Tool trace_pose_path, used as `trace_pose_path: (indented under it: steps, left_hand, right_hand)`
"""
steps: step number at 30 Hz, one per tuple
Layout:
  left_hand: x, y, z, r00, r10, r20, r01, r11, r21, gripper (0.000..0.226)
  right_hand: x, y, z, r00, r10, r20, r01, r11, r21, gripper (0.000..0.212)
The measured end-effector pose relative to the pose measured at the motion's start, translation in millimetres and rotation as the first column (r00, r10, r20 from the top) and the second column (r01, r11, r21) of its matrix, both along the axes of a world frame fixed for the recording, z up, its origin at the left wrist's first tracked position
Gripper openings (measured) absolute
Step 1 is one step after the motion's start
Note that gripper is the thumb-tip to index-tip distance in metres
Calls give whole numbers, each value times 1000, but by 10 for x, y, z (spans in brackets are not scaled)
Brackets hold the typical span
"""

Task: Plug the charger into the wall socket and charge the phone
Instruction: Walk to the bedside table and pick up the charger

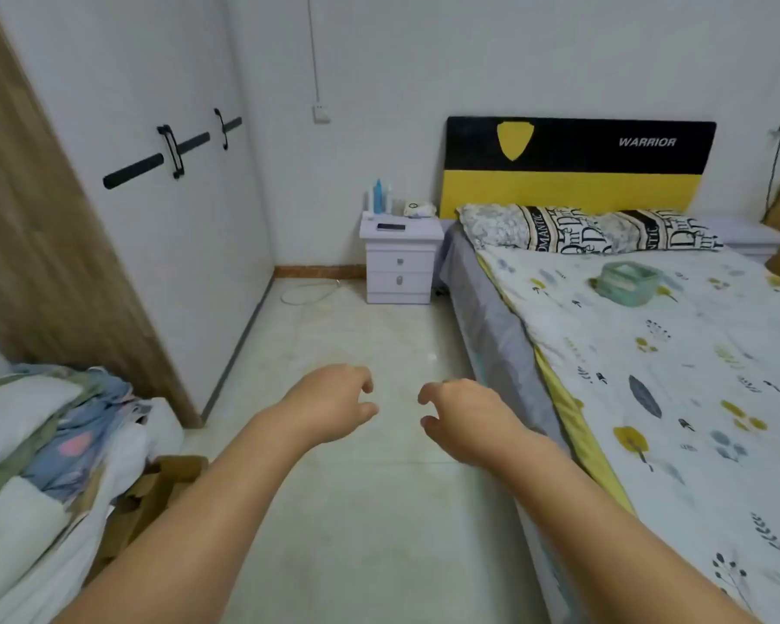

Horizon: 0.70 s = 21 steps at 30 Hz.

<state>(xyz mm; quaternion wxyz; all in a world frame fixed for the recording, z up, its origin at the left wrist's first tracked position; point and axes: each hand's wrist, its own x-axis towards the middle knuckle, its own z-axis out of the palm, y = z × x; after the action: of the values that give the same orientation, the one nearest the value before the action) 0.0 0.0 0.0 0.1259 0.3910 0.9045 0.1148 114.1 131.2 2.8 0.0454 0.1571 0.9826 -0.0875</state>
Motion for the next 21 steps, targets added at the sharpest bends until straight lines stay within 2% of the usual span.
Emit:
trace_pose_path:
  steps: [7, 14, 21]
  left_hand:
    - [-401, 511, -179, 999, 29, 18, -31, 992, 126, 32]
    - [-784, 1021, -216, 992, 115, 58, -127, 946, 298, 31]
    - [-1506, 1386, -315, 983, 125, 132, -160, 941, 298, 29]
  right_hand:
    - [-398, 620, -122, 999, 32, 5, -32, 999, -35, 31]
    - [-854, 1223, -192, 991, 15, -130, -29, 994, -106, 38]
    - [-1501, 1596, -363, 994, -19, -107, 3, 989, -148, 38]
